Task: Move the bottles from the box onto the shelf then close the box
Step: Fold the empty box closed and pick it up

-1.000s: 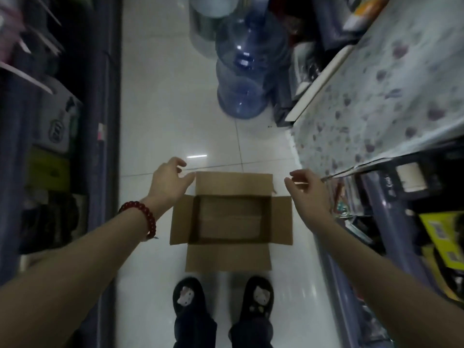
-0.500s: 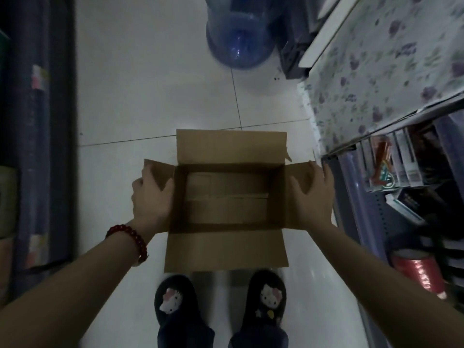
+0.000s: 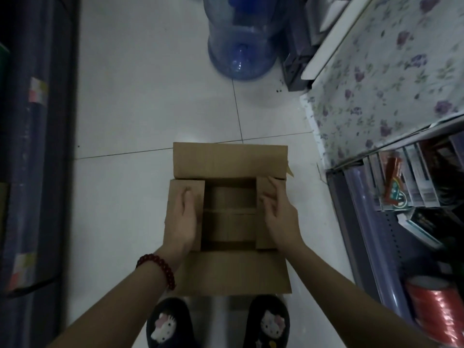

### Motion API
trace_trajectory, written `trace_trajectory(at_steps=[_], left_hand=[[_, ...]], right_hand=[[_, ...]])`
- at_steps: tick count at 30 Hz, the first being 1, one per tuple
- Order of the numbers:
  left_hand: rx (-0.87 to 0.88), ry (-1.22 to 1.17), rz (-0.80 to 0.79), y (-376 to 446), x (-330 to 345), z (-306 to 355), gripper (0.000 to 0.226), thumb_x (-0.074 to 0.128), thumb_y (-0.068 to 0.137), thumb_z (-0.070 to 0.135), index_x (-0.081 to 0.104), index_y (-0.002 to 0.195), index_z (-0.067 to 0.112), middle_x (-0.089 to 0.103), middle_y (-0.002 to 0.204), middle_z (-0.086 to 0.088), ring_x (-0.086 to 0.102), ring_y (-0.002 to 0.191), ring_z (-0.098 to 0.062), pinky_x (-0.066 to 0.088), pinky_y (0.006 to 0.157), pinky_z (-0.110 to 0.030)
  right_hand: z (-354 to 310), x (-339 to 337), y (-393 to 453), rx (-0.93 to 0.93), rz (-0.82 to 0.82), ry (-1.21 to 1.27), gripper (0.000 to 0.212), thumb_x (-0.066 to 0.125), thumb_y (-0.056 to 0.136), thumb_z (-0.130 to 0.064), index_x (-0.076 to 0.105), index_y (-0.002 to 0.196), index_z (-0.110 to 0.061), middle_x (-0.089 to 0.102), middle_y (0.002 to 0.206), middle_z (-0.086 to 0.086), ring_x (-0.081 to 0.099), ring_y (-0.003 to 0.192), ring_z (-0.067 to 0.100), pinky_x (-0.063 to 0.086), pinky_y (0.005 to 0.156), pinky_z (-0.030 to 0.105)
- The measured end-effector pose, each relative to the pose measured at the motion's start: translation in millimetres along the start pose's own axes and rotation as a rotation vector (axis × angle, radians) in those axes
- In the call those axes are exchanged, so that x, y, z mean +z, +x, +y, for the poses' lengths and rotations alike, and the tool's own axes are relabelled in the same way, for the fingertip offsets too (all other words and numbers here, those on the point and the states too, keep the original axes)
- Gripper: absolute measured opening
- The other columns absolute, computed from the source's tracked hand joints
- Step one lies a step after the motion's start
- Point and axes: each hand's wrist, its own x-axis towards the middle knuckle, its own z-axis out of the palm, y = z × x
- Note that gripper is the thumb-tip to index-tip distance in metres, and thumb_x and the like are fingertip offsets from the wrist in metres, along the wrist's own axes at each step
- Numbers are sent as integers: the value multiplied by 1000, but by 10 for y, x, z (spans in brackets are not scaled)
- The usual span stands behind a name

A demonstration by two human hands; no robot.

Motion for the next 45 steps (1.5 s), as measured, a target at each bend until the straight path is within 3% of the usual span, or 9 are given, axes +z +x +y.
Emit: trace_trajectory(at_steps=[3,5,8,12,18,26,31,34,45], left_hand=[[-61,-20,-20,127,24,-169,62,16,95,58,27,148,28,35,153,0,34,139,-25,25,116,-42],[-68,-41,-9,154,22,-228,66,15,92,63,30,147,29,40,150,0,38,136,-24,26,114,-41],[-78,-61,-6,150,11,-232,67,15,91,64,33,146,29,42,148,1,40,135,-24,26,113,-40],[-85,-87,22,142,20,-133,64,16,93,59,38,143,25,46,143,1,43,131,-22,30,108,-36],[-65,-85,151,223,64,-85,37,18,99,47,49,108,27,53,108,5,49,99,-13,37,91,-28],[-47,-67,115,241,54,-153,47,21,99,47,52,121,20,51,91,16,47,77,2,36,68,-14],[-61,-75,13,180,25,-161,52,23,97,51,41,137,22,45,115,10,45,101,-9,35,89,-27],[-35,-42,-76,120,-22,-184,48,25,99,46,42,137,22,48,123,8,44,109,-10,32,94,-26],[153,148,-165,-228,-297,-477,57,34,93,51,37,143,24,42,147,5,40,133,-15,31,109,-30]], right_hand=[[113,47,118,14,-57,-27,48,44,98,-9,36,142,-26,57,132,2,58,116,13,48,96,26],[120,34,161,9,-56,-38,52,50,95,-6,38,141,-25,58,129,2,59,113,11,47,90,15],[52,-34,243,-19,17,-134,61,62,87,-5,39,140,-24,54,130,5,55,115,17,47,96,27],[-46,-204,491,45,59,-225,103,80,71,-12,15,149,-33,16,157,7,22,140,29,32,108,42],[-29,-336,961,38,-226,-401,141,92,53,-22,-13,145,-48,-17,160,3,-2,147,32,23,115,54],[18,-371,969,-336,-8,-697,124,86,59,-29,4,152,-28,35,134,23,41,115,37,46,89,47],[218,-414,738,-605,107,-965,66,79,65,-15,50,122,-2,55,120,23,53,110,39,43,96,49],[305,-426,515,-642,-5,-909,57,72,74,-8,49,126,-3,56,128,20,54,116,36,41,105,47],[121,-310,32,-388,-254,-639,75,25,87,-69,26,149,-27,38,151,3,37,137,21,35,111,38]])
